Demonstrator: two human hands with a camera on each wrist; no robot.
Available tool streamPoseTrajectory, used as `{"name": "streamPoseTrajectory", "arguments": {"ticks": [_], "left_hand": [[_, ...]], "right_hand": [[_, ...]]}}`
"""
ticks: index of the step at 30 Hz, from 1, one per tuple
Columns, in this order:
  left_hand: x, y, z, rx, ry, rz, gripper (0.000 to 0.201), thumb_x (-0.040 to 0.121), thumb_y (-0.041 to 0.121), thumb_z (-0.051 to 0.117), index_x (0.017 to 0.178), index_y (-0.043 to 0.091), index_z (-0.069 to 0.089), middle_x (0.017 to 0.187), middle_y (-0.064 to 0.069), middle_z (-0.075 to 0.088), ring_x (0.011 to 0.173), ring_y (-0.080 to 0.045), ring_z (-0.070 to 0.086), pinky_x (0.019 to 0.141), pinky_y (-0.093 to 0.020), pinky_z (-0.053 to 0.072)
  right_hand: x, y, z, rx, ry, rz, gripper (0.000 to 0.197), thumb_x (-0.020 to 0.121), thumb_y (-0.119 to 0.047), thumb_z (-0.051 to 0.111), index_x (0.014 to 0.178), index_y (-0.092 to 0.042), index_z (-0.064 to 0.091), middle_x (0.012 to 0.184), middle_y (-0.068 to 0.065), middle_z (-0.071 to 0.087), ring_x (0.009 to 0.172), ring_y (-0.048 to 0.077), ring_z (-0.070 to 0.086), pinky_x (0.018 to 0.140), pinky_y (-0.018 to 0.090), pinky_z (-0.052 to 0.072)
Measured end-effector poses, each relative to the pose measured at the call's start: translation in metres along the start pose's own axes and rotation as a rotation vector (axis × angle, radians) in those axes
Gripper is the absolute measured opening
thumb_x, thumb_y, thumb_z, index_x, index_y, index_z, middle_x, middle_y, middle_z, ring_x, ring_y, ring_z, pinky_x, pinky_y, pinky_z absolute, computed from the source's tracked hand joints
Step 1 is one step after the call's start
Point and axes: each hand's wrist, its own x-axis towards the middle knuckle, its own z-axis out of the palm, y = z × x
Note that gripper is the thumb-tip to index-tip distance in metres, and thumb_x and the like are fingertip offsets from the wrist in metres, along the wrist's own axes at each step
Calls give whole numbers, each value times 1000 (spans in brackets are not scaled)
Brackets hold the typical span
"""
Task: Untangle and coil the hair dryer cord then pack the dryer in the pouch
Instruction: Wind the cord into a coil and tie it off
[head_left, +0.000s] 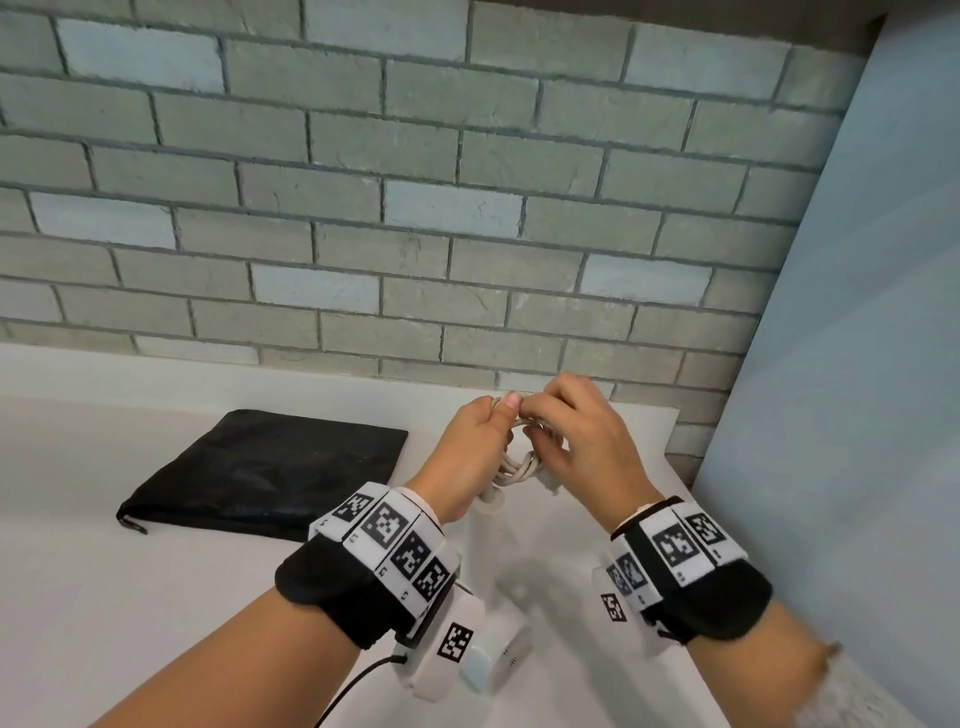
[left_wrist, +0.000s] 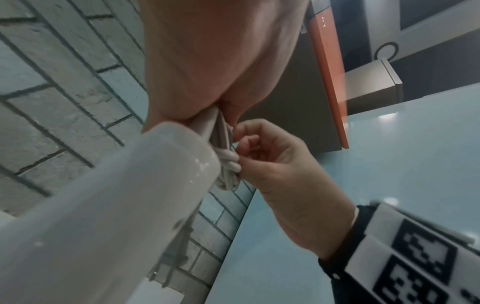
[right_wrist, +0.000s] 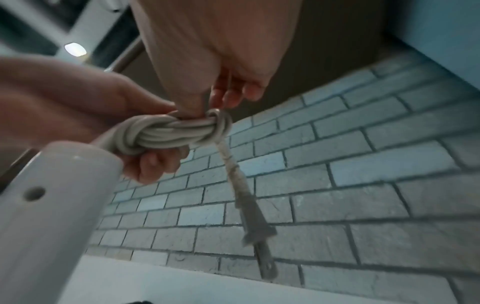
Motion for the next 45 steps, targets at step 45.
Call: {"name": "streamPoseTrajectory", "arguments": {"ticks": [45], "left_hand": [[-2,-4,-2,105,188,241,39,97,38,25,92,10,50,71,6,53,63,-2,55,53,-7,43]], "right_hand": [[0,-33,3,456,35,258,22,91,-28,42,85,-18,60,77,-4,60,73,15,59,67,31,50]]}}
